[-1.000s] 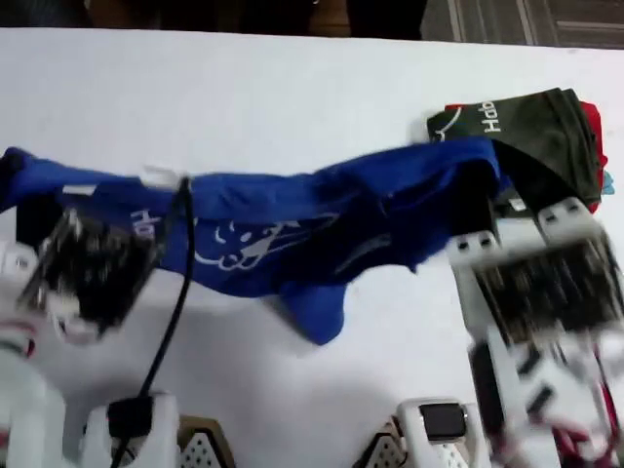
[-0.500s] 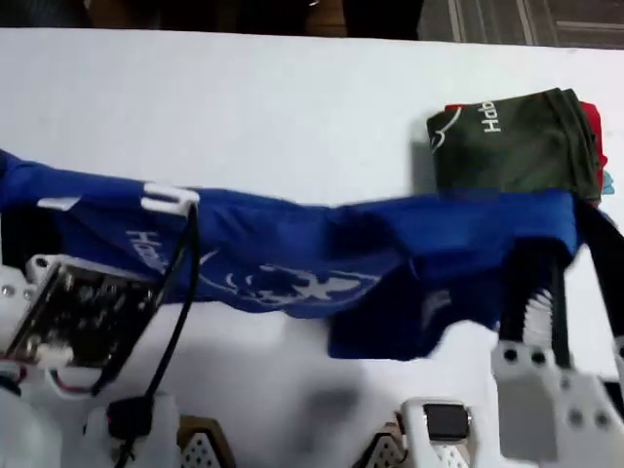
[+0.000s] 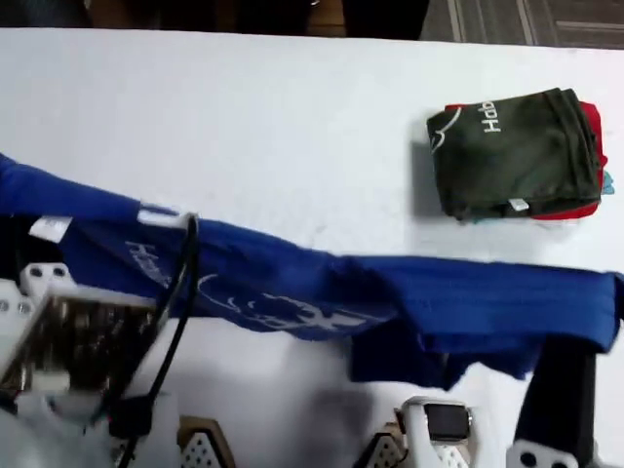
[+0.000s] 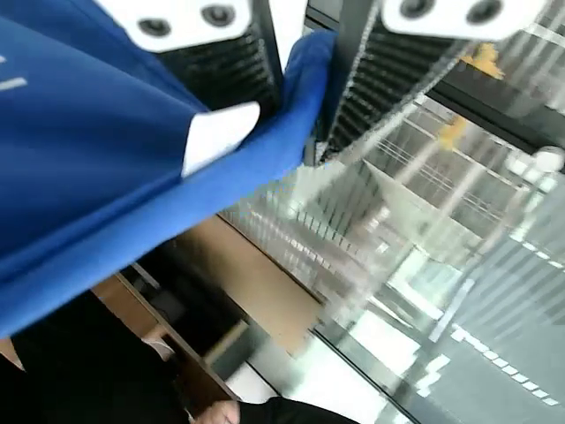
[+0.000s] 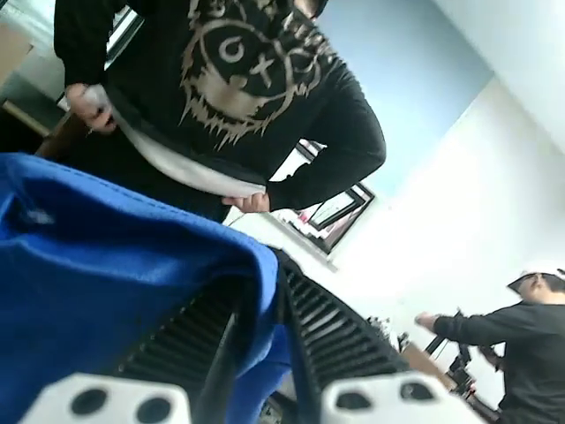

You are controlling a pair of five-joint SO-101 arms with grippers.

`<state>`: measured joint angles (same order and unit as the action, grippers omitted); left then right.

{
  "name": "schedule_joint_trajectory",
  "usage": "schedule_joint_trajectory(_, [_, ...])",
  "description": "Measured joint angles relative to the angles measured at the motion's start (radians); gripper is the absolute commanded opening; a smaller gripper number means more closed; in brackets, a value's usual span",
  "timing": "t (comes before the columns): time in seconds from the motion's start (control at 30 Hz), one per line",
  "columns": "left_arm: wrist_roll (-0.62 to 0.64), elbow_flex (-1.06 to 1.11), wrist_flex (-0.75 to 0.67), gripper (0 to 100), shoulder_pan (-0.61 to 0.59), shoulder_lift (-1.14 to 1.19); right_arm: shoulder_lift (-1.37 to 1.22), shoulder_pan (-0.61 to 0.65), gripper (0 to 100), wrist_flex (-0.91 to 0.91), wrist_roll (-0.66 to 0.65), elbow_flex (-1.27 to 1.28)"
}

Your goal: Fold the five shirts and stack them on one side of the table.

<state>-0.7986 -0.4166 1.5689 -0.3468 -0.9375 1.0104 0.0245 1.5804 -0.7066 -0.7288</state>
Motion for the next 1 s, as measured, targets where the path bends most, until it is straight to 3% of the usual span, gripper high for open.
schedule_joint_trajectory(0.4, [0.000,-0.051,0.002,2,0.000,-0.020,0.002,0.000,1.7,-0.149,-0.008,-0.063])
schedule_joint_trajectory(0.67, [0.006,-0.051,0.006,2,0.000,-0.020,0.002,0.000,1.7,-0.219,-0.100,-0.064])
schedule_joint_trajectory(0.87, [0.061,-0.052,0.161,2,0.000,-0.020,0.003,0.000,1.7,-0.204,-0.106,-0.064])
schedule_joint_trajectory(1.0, [0.064,-0.052,0.192,2,0.000,-0.048,0.003,0.000,1.7,-0.201,-0.106,-0.064])
